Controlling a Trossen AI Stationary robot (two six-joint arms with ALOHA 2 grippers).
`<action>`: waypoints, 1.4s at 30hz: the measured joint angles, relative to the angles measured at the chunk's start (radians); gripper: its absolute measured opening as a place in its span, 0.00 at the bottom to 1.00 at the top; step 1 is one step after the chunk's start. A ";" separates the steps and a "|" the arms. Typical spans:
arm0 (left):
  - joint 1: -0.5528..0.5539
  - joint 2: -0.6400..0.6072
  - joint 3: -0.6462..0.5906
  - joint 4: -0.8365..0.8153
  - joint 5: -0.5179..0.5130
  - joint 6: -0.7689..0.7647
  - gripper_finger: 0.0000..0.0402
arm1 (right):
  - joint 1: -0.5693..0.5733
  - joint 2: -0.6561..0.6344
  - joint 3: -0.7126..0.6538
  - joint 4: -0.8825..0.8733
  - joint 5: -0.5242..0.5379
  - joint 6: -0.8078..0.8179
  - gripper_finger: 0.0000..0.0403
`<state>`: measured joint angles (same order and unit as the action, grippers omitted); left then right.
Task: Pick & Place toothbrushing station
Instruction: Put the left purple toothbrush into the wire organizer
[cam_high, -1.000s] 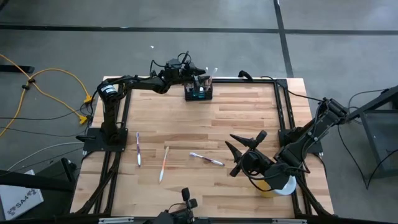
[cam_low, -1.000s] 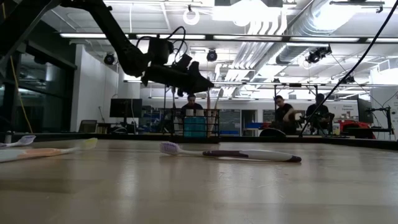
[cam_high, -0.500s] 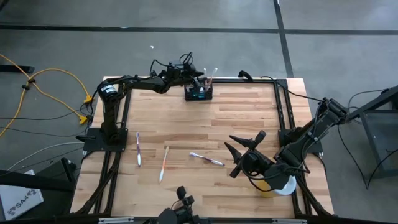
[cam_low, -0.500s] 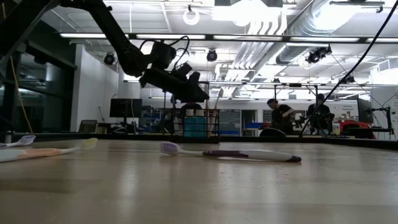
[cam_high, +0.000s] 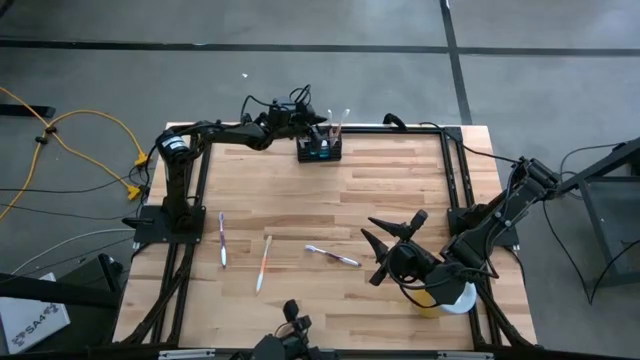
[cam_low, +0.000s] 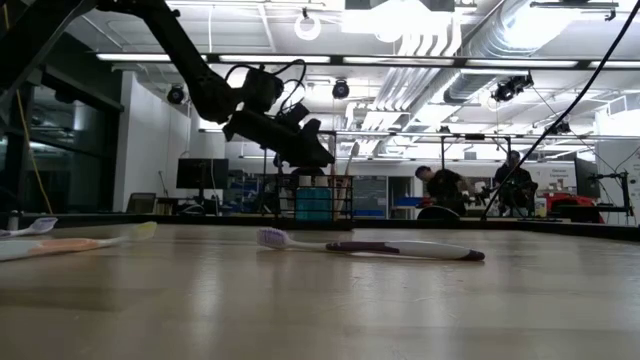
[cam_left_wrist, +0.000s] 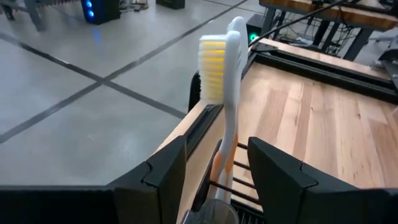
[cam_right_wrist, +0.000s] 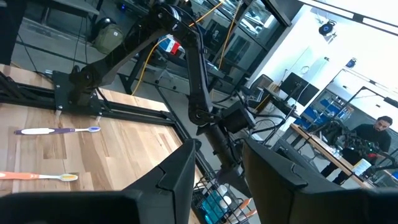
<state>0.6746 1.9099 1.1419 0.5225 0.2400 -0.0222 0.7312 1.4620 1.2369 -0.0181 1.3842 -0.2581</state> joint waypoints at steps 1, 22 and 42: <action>0.000 -0.004 0.000 -0.012 0.000 0.004 0.42 | 0.000 0.000 0.000 0.000 0.000 0.000 0.32; -0.059 -0.132 -0.001 -0.251 0.075 0.125 0.42 | 0.000 0.000 0.000 0.000 0.000 0.000 0.32; -0.416 -0.314 0.000 -0.485 0.266 0.229 0.37 | 0.000 0.000 0.000 0.007 -0.057 0.031 0.32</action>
<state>0.2588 1.5964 1.1416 0.0379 0.5059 0.2064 0.7311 1.4620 1.2366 -0.0115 1.3271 -0.2274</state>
